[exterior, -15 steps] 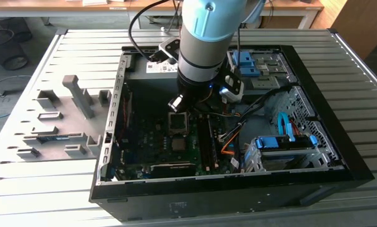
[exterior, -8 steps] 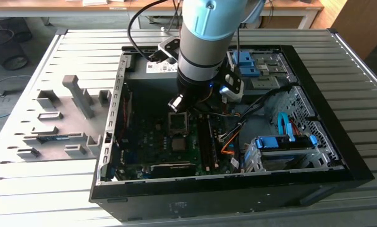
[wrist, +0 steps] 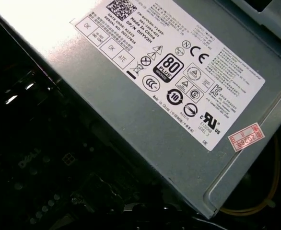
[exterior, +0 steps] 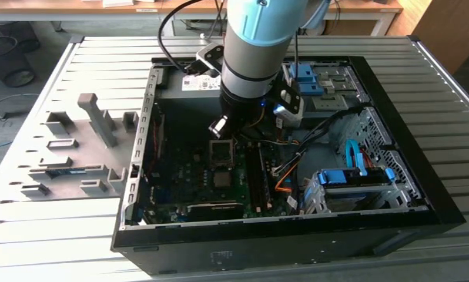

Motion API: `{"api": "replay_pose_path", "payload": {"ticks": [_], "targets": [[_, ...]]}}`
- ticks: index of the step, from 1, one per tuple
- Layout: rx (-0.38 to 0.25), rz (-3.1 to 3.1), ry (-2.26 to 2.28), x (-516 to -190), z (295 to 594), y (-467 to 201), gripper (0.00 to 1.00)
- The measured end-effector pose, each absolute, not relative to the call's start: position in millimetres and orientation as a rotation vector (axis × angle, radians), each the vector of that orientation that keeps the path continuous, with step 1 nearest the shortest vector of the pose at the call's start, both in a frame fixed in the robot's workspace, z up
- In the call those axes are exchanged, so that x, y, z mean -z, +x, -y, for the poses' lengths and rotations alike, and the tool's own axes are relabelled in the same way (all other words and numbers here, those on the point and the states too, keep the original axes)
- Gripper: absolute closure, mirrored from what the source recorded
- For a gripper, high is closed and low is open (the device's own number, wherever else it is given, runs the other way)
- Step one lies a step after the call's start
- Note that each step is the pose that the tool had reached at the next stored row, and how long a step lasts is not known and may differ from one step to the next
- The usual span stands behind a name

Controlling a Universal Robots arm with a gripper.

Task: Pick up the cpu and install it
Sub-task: 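Close the cpu cover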

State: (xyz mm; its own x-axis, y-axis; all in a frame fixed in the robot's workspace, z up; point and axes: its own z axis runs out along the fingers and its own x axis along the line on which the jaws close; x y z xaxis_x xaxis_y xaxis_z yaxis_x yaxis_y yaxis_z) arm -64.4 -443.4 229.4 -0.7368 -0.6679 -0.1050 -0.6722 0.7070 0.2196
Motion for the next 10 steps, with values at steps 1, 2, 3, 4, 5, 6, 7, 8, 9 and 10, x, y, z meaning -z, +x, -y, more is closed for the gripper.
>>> {"api": "replay_pose_path", "payload": {"ticks": [1, 2, 3, 4, 5, 6, 7, 8, 9, 10], "targets": [[-0.382, -2.886, -1.134, -230.2, 443.3, -64.4, 0.9], [-0.382, -2.885, -1.135, -231.2, 443.4, -64.4, 0.9], [-0.382, -2.885, -1.136, -232.0, 443.3, -64.4, 0.9], [-0.382, -2.885, -1.137, -232.7, 443.4, -64.4, 0.9], [-0.382, -2.885, -1.137, -233.3, 443.3, -64.4, 0.9], [-0.382, -2.884, -1.138, -233.6, 443.3, -64.4, 0.9], [-0.383, -2.884, -1.138, -233.8, 443.3, -64.4, 0.9], [-0.383, -2.884, -1.138, -233.9, 443.5, -64.4, 0.9], [-0.382, -2.884, -1.139, -234.0, 443.8, -64.4, 0.9], [-0.382, -2.884, -1.139, -234.1, 444.2, -64.4, 0.9]]}}
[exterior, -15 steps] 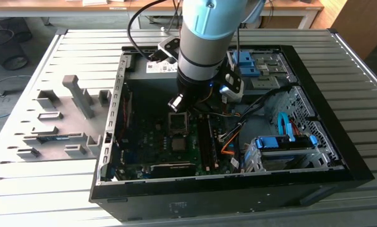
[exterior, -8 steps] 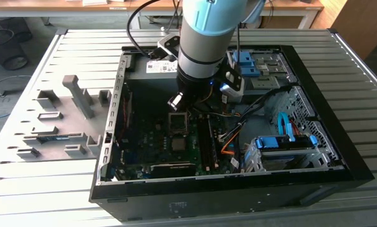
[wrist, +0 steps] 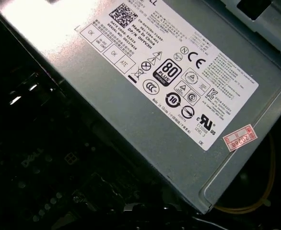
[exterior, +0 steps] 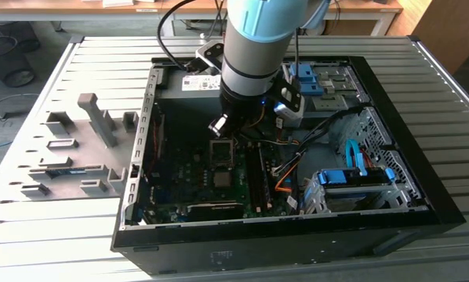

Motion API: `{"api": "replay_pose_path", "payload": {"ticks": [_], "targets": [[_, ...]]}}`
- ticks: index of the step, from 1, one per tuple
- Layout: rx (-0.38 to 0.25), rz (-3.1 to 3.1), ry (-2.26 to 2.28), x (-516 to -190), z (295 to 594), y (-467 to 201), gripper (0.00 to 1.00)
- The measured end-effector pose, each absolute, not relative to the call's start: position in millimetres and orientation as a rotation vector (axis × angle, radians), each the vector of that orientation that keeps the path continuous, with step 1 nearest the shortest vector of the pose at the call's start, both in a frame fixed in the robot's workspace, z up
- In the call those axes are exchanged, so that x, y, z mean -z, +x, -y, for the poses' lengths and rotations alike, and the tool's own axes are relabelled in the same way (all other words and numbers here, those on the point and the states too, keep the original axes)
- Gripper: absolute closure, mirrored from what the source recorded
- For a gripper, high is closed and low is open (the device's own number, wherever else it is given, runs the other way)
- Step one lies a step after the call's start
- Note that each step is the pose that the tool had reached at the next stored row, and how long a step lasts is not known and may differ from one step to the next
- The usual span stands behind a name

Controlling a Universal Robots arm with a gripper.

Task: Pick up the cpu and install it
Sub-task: 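Close the cpu cover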

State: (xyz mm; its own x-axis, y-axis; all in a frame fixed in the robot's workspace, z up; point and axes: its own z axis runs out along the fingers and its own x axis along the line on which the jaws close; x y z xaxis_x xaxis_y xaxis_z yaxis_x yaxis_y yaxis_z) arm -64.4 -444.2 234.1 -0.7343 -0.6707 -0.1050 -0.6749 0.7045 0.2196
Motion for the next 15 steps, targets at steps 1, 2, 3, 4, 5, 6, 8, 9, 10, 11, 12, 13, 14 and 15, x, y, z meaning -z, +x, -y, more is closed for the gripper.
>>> {"api": "replay_pose_path", "payload": {"ticks": [1, 2, 3, 4, 5, 6, 8, 9, 10, 11, 12, 13, 14, 15], "targets": [[-0.382, -2.884, -1.139, -234.1, 444.5, -64.4, 0.9], [-0.382, -2.884, -1.139, -234.5, 444.7, -64.4, 0.9], [-0.382, -2.884, -1.139, -235.1, 444.8, -64.4, 0.9], [-0.382, -2.884, -1.139, -235.8, 444.9, -64.4, 0.9], [-0.382, -2.884, -1.139, -236.7, 444.9, -64.4, 0.9], [-0.382, -2.884, -1.14, -237.5, 444.9, -64.4, 0.9], [-0.382, -2.884, -1.14, -238.4, 444.9, -64.4, 0.9], [-0.382, -2.884, -1.14, -238.5, 445.0, -64.4, 0.9], [-0.382, -2.884, -1.14, -238.5, 445.2, -64.4, 0.9], [-0.382, -2.884, -1.14, -238.6, 445.5, -64.4, 0.9], [-0.382, -2.884, -1.141, -238.6, 445.8, -64.4, 0.9], [-0.382, -2.884, -1.141, -238.6, 446.3, -64.4, 0.9], [-0.382, -2.884, -1.141, -238.6, 447.2, -64.4, 0.9], [-0.382, -2.884, -1.141, -238.6, 448.5, -64.4, 0.9]]}}
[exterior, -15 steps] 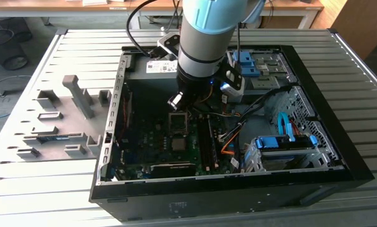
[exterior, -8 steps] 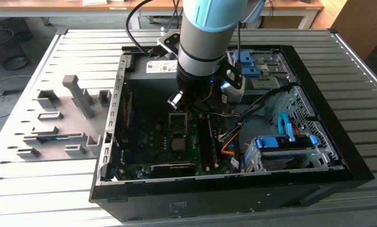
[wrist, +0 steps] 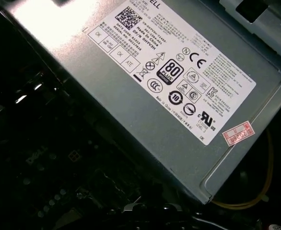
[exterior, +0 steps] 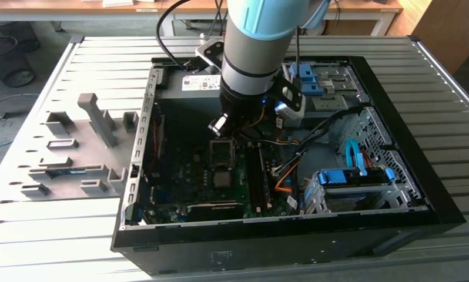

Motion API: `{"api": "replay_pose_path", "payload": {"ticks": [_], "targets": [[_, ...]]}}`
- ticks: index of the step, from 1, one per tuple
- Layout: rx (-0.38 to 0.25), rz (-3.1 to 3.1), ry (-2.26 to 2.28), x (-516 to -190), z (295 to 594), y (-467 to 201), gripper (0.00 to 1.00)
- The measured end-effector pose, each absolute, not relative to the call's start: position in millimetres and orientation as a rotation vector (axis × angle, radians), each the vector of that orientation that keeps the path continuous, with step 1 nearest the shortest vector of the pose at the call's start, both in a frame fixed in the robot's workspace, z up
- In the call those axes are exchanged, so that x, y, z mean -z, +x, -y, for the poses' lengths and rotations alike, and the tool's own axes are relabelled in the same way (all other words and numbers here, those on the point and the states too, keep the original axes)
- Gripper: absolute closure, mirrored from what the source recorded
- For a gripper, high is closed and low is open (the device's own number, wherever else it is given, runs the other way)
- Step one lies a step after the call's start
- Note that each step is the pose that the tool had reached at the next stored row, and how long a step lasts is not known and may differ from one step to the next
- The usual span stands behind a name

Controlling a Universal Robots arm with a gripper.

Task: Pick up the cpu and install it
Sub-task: 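Close the cpu cover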

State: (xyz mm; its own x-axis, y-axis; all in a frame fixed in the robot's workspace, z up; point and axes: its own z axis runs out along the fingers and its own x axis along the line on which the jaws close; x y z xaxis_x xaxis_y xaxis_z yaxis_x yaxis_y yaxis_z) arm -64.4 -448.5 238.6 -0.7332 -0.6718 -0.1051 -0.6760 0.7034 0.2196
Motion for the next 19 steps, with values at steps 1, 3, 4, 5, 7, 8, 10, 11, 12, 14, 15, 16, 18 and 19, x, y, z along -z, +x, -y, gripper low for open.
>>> {"api": "replay_pose_path", "payload": {"ticks": [1, 3, 4, 5, 7, 8, 10, 11, 12, 14, 15, 16, 18, 19], "targets": [[-0.382, -2.884, -1.141, -239, 450, -64, 0.9], [-0.382, -2.883, -1.141, -239, 452, -64, 0.9], [-0.382, -2.883, -1.142, -239, 454, -64, 0.9], [-0.382, -2.883, -1.142, -239, 455, -64, 0.9], [-0.382, -2.883, -1.143, -239, 458, -64, 0.9], [-0.382, -2.883, -1.144, -239, 459, -64, 0.9], [-0.381, -2.883, -1.145, -239, 462, -65, 0.9], [-0.379, -2.883, -1.146, -239, 463, -65, 0.9], [-0.375, -2.884, -1.148, -239, 464, -65, 0.9], [-0.363, -2.888, -1.152, -239, 465, -65, 0.9], [-0.356, -2.89, -1.154, -239, 466, -65, 0.9], [-0.347, -2.893, -1.157, -239, 467, -65, 0.9], [-0.333, -2.898, -1.16, -239, 469, -66, 0.9], [-0.324, -2.9, -1.161, -239, 470, -66, 0.9]]}}
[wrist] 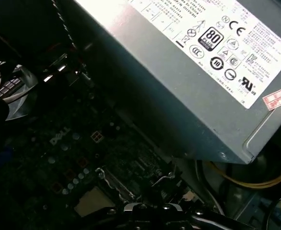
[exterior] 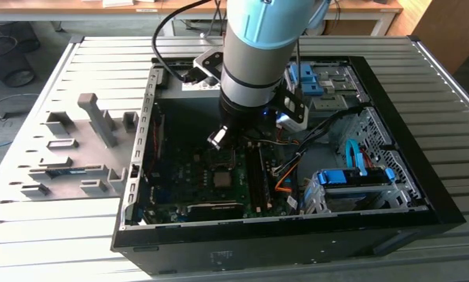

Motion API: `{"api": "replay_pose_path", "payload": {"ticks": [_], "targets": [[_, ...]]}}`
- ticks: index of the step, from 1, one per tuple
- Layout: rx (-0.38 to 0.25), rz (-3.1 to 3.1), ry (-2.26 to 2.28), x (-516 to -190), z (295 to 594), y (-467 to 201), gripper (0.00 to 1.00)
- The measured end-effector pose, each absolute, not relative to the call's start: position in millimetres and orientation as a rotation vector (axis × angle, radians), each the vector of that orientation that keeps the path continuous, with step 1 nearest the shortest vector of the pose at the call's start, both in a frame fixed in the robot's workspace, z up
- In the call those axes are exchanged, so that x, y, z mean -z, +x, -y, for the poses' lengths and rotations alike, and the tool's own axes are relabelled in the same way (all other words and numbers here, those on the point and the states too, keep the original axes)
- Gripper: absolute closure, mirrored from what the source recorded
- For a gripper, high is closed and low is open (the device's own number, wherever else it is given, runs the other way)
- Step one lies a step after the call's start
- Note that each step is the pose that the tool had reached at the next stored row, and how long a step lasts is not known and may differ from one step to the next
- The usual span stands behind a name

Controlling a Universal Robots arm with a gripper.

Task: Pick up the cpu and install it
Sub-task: 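Close the cpu cover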

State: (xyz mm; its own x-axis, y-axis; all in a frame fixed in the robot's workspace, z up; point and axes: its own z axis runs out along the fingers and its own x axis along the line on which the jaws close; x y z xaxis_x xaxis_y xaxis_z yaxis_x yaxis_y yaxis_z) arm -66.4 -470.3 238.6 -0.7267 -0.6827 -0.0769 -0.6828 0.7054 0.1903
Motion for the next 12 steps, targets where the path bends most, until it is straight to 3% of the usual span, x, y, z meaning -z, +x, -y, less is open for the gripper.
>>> {"api": "replay_pose_path", "payload": {"ticks": [7, 12], "targets": [[-0.156, -2.955, -1.178, -238.6, 472.5, -66.7, 0.9], [-0.141, -2.958, -1.182, -238.2, 473.8, -66.7, 0.9]]}}
